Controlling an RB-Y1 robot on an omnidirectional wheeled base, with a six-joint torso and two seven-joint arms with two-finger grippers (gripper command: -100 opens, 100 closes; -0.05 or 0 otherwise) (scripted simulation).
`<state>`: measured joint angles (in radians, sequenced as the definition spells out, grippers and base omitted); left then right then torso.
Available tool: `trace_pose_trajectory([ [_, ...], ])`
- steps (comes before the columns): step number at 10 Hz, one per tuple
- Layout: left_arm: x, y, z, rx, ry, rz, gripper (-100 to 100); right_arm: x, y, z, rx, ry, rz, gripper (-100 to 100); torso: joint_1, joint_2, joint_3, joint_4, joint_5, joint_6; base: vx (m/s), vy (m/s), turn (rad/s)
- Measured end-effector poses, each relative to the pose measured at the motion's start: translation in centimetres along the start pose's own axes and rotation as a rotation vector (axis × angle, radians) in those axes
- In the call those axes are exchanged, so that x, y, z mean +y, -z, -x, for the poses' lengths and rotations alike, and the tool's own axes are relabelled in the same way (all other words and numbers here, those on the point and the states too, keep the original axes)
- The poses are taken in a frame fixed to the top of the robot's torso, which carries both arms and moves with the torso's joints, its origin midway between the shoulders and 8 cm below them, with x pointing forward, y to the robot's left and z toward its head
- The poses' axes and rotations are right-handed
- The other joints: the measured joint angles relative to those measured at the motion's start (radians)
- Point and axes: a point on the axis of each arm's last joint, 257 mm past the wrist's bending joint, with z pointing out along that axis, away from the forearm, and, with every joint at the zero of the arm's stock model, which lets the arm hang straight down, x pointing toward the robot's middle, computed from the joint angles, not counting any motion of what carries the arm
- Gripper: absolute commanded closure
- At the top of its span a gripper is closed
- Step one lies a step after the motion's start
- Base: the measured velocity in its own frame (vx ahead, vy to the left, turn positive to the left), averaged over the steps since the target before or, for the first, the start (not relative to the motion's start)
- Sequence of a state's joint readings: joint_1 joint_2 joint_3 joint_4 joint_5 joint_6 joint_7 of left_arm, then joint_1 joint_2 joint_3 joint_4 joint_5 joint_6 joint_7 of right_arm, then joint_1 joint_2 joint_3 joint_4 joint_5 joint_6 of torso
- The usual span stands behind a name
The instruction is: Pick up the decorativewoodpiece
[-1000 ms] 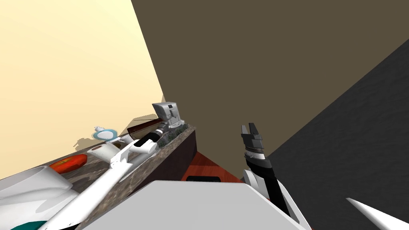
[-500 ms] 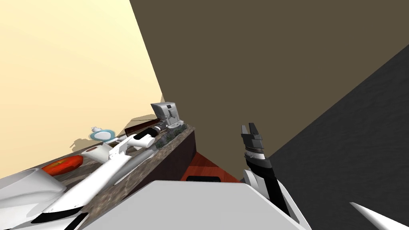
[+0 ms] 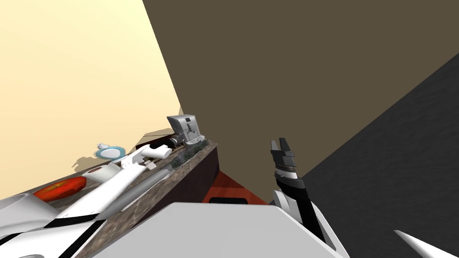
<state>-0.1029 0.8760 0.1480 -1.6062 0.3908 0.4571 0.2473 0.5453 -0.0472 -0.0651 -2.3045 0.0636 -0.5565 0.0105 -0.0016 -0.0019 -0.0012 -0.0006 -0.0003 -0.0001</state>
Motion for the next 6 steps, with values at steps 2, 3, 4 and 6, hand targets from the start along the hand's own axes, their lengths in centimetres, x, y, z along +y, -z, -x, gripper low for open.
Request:
trace_pose_trajectory([
  [2,0.0,-0.7,2.7,-0.045,0.013,0.054,-100,0.0,0.0,0.0,0.000,0.000,0.000,0,0.000,0.000,0.000,0.000,0.000,0.000,0.034,-0.034,-0.018],
  [3,-0.3,-0.9,4.3,-0.067,0.024,0.074,-100,0.0,0.0,0.0,0.000,0.000,0.000,0,0.000,-0.001,0.000,0.000,0.000,0.000,0.029,-0.042,-0.017],
  [4,-0.4,-0.9,5.8,-0.092,0.029,0.098,-100,0.0,0.0,0.0,0.000,0.000,0.000,0,-0.001,0.000,0.000,0.000,0.000,0.000,0.012,-0.020,0.001],
  [6,-0.3,-1.0,7.9,-0.133,0.039,0.148,-100,0.0,0.0,0.0,0.000,0.000,0.000,0,0.000,0.001,0.000,0.000,0.000,0.000,0.022,-0.025,-0.032],
])
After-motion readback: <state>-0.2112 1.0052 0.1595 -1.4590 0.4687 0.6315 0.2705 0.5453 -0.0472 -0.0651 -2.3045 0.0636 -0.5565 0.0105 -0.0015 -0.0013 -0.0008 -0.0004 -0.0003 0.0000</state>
